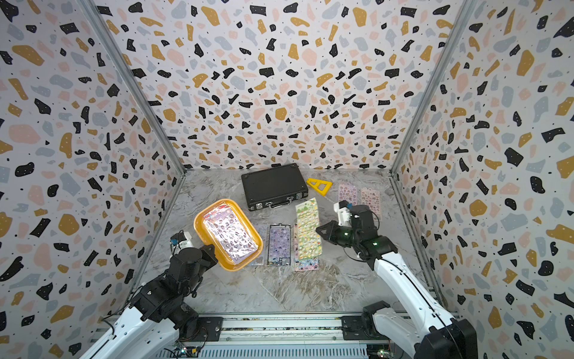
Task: Take the stickers out of the storage box
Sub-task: Place the sticker at the center of the board.
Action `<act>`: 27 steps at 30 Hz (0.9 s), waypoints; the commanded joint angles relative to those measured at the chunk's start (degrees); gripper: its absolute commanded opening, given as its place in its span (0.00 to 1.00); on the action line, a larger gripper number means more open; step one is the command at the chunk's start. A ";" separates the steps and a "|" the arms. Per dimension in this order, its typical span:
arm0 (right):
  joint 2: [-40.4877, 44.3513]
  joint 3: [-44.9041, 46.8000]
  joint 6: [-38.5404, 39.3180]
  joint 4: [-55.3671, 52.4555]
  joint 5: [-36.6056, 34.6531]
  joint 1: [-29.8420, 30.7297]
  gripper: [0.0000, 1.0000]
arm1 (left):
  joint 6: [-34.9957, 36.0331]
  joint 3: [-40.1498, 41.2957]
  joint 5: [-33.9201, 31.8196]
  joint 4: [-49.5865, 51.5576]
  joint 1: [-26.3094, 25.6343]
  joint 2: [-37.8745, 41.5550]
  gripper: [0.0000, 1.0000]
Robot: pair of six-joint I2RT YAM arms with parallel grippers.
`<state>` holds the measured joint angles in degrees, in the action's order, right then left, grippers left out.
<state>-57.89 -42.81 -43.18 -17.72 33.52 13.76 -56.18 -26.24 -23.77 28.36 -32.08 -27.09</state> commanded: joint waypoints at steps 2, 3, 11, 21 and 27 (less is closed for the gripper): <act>-2.92 3.09 7.21 -10.80 3.45 -12.06 0.00 | -0.24 0.22 -1.91 -2.58 -0.71 0.57 0.00; -4.38 3.29 8.18 -11.01 2.88 -13.59 0.00 | -0.24 0.39 -1.66 -2.92 -0.88 0.64 0.00; -20.12 2.77 12.22 -6.53 -1.29 -16.54 0.00 | -0.07 1.37 -0.40 -4.80 -1.69 0.72 0.00; -28.68 -0.14 15.36 -9.24 -6.87 -16.66 0.00 | -0.24 1.89 -0.14 -5.41 -2.11 1.08 0.00; -29.90 -0.66 16.20 -10.55 -8.75 -16.69 0.10 | -0.32 2.16 -0.75 -5.33 -2.20 1.01 0.00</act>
<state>-87.18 -42.17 -28.38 -25.54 27.40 -2.79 -56.21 -24.51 -23.44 26.98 -33.93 -26.52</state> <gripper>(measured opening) 0.099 0.083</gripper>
